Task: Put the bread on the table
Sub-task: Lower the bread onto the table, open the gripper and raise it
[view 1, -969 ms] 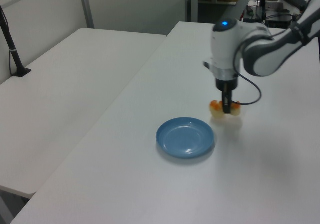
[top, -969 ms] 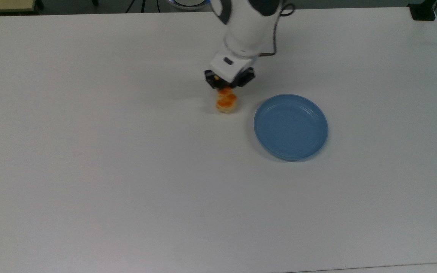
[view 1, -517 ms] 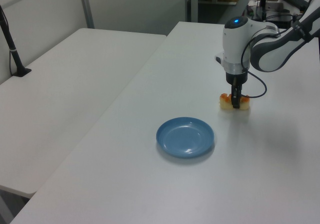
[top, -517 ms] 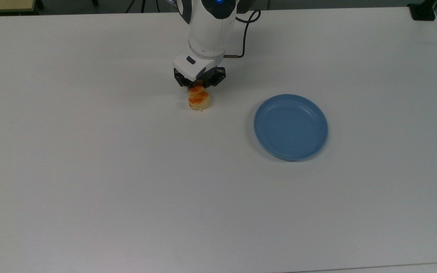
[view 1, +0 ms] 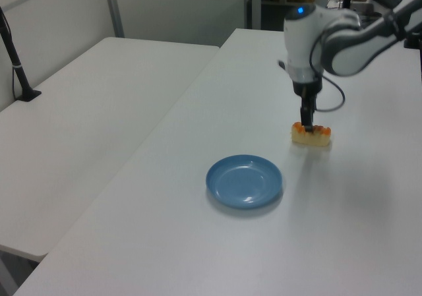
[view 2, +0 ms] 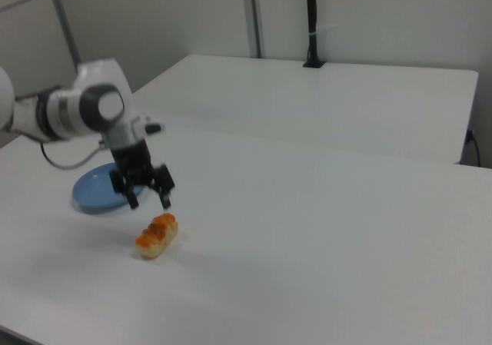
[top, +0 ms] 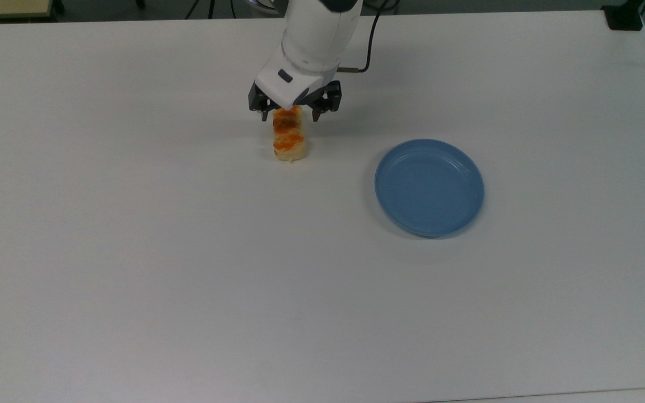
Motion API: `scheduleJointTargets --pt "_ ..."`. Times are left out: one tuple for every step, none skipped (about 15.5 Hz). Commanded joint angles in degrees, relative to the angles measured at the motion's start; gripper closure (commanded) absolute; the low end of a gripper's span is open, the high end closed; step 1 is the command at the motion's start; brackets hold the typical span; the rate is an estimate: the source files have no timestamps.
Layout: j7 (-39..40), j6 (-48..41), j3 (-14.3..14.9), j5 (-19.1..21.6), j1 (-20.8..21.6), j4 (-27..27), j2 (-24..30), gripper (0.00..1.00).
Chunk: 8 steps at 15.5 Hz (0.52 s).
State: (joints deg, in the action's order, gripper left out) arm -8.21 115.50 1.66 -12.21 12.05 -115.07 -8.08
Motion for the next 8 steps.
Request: scheduleJointTargets --pt "-0.05 -8.97 -0.16 2.36 1.39 12.04 0.61 0.0" --pt "-0.05 -10.46 -0.16 3.06 1.31 14.85 0.61 0.0" --pt "-0.4 -12.13 -0.07 3.94 1.22 17.4 0.52 0.0" --pt "-0.93 -14.15 -0.07 4.99 1.22 19.69 0.61 0.0" --pt "-1.46 -16.34 -0.07 5.96 1.22 21.19 0.96 0.0" --pt "-1.9 -18.19 0.01 6.32 0.96 22.34 1.22 0.0" --pt "-2.07 -19.51 0.01 6.32 0.78 23.39 1.75 0.0" --pt "-1.99 -20.31 0.28 6.32 0.52 23.66 2.54 0.0"
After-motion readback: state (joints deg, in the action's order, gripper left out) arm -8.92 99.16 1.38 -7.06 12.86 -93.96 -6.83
